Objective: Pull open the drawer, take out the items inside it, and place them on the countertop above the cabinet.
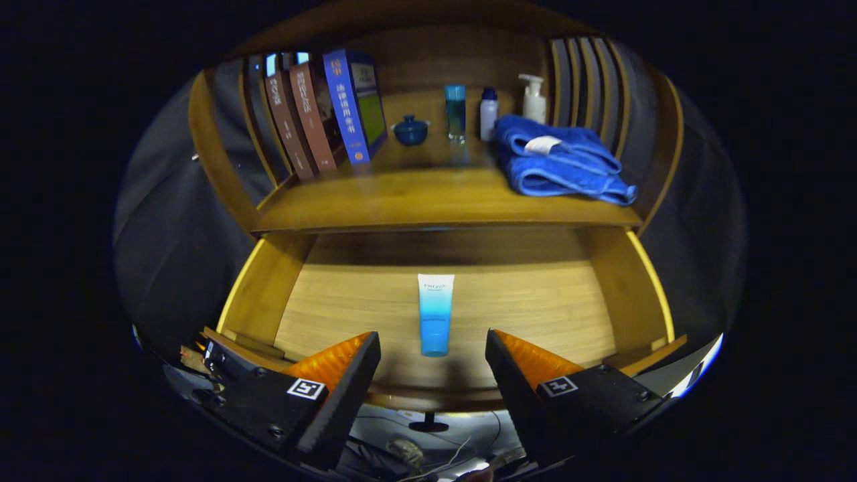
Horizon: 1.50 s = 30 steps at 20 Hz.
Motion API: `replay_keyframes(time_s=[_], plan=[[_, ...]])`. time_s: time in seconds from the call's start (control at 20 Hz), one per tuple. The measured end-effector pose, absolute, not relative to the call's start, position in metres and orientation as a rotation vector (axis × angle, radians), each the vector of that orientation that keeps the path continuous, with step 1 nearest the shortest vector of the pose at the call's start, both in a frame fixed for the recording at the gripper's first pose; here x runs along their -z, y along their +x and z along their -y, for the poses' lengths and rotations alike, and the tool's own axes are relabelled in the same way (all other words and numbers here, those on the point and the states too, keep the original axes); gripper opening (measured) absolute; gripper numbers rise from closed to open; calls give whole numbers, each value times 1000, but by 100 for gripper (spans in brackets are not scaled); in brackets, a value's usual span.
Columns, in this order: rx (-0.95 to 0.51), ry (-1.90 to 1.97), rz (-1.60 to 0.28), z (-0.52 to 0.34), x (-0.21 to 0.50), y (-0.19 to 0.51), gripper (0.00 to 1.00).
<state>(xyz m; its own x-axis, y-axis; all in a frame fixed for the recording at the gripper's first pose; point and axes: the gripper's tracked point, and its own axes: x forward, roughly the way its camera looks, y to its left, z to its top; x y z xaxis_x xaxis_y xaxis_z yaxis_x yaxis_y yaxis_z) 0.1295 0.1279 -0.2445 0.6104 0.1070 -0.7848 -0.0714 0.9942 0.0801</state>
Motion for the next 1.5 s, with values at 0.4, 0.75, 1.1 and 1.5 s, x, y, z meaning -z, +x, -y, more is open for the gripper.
replay_keyframes(time_s=[0.4,0.75,1.1,1.5], plan=[[-79,76,-1208,-137,308,164,100],[-63,56,-1337,-137,333,170,51],[-53,75,-1304,-128,316,163,35],[-70,94,-1218,-123,260,139,35]])
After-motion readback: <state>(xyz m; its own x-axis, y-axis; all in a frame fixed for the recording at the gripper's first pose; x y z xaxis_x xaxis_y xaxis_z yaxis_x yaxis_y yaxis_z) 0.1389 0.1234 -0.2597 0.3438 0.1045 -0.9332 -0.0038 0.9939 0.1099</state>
